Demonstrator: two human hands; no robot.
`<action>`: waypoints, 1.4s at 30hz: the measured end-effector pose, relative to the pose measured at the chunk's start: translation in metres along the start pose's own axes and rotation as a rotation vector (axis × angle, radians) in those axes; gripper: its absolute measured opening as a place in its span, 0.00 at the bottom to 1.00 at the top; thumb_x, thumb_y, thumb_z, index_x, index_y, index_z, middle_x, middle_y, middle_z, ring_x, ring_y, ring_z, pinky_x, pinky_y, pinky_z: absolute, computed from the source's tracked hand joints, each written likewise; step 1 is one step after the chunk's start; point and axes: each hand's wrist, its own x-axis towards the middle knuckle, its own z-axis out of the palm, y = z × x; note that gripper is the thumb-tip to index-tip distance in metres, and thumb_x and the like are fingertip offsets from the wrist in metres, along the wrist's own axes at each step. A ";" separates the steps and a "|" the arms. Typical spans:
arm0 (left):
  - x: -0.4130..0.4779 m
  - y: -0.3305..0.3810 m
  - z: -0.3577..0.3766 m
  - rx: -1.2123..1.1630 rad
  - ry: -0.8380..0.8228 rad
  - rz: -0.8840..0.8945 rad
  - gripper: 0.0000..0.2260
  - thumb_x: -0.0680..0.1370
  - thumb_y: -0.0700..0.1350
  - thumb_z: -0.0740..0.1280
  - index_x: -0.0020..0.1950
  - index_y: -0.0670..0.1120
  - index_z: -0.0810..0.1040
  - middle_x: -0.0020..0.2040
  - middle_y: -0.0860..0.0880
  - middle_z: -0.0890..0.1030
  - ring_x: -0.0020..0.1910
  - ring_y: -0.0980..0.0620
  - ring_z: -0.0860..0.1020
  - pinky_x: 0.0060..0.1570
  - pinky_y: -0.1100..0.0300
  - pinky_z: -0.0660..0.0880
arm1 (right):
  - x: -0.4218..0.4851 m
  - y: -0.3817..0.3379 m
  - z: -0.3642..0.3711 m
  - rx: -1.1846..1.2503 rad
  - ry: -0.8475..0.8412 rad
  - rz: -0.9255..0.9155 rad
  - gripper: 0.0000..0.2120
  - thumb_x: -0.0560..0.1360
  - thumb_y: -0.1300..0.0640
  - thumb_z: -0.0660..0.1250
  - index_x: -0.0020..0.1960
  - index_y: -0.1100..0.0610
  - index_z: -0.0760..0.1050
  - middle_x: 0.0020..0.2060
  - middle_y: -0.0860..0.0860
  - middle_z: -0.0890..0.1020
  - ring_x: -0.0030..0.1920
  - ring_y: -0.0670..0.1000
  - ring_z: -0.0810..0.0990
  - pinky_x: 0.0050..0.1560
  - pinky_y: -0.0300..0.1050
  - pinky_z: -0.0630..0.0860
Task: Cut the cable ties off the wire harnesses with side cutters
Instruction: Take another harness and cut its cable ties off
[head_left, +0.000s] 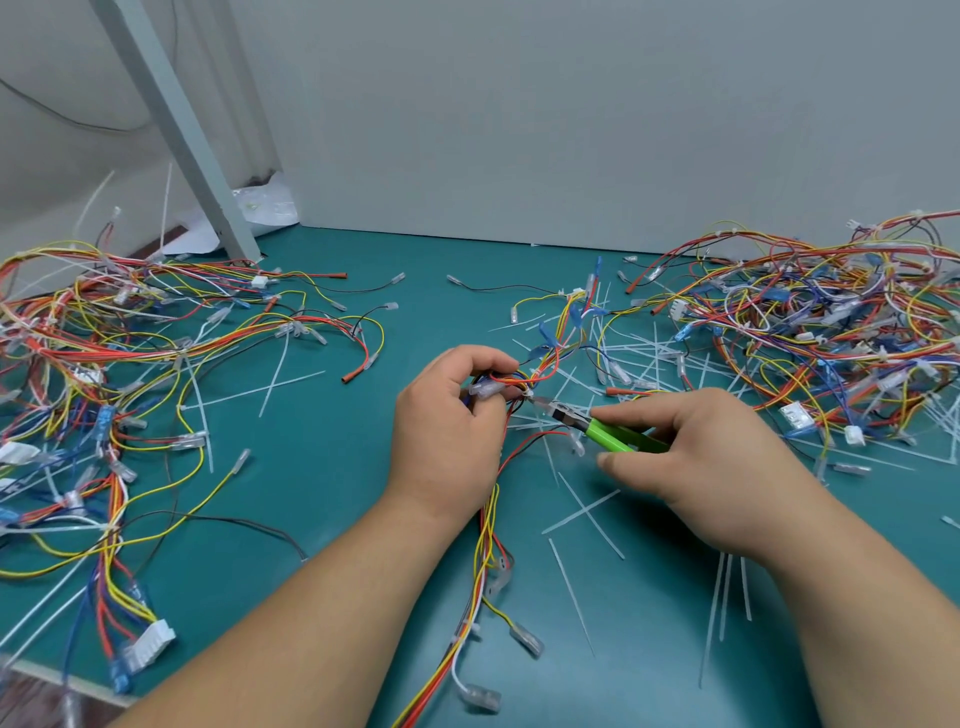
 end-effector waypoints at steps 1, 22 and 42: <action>0.000 0.000 0.000 -0.005 0.002 -0.003 0.17 0.72 0.33 0.66 0.44 0.56 0.82 0.41 0.55 0.86 0.41 0.55 0.84 0.37 0.68 0.73 | 0.000 0.000 0.000 0.001 0.005 -0.002 0.13 0.69 0.52 0.79 0.47 0.34 0.84 0.36 0.29 0.81 0.29 0.43 0.76 0.31 0.33 0.71; 0.013 -0.008 -0.005 -0.380 0.164 -0.231 0.18 0.76 0.28 0.58 0.48 0.49 0.80 0.44 0.50 0.85 0.43 0.49 0.87 0.38 0.63 0.81 | 0.011 -0.001 0.023 0.744 0.082 0.094 0.15 0.66 0.54 0.73 0.52 0.53 0.85 0.35 0.49 0.79 0.35 0.49 0.74 0.35 0.45 0.68; 0.024 -0.011 -0.022 -0.804 -0.177 -0.429 0.14 0.83 0.32 0.57 0.55 0.46 0.79 0.45 0.47 0.85 0.41 0.46 0.86 0.37 0.57 0.82 | 0.013 -0.008 0.026 1.268 -0.430 0.032 0.32 0.65 0.49 0.78 0.66 0.58 0.80 0.69 0.56 0.79 0.53 0.54 0.81 0.47 0.51 0.70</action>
